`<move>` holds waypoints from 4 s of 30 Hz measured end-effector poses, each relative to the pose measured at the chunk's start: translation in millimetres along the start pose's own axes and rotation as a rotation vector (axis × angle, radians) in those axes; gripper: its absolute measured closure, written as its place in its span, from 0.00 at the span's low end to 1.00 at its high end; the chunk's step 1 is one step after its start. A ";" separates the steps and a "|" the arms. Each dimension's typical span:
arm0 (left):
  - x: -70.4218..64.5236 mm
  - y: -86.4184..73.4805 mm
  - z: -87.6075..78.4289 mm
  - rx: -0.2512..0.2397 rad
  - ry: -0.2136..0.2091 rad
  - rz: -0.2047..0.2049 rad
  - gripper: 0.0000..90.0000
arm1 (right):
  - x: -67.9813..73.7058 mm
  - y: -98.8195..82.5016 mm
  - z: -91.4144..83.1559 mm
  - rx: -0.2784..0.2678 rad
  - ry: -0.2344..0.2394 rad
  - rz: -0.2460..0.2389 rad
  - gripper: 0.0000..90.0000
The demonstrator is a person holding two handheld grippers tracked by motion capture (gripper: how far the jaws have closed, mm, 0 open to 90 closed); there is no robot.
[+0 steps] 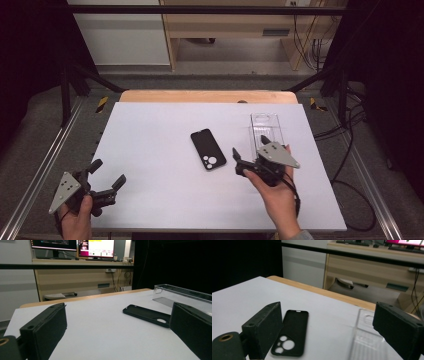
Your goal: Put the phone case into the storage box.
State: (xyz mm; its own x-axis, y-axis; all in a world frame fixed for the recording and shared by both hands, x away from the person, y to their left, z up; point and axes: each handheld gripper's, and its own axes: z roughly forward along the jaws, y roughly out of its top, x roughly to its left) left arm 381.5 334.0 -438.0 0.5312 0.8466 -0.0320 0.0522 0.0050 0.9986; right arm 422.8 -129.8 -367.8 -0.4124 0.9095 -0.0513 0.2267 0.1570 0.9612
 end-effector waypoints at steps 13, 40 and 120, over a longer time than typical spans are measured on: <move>-2.1 -0.3 2.0 0.018 -0.003 0.009 0.01 | 47.5 11.2 56.2 0.058 0.055 -0.022 0.13; -2.7 -0.4 3.5 0.028 -0.008 0.018 0.01 | 53.6 -23.8 109.6 0.263 0.065 0.010 0.35; -4.4 -1.5 5.9 0.045 -0.016 0.027 0.02 | 70.5 -92.9 79.8 0.464 0.266 -0.081 1.00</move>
State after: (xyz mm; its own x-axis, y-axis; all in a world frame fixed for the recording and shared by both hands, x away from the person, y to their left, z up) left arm 384.1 327.2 -439.6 0.5468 0.8372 -0.0064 0.0759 -0.0420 0.9962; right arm 443.1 -49.6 -482.4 -0.6402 0.7682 0.0081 0.5260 0.4307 0.7333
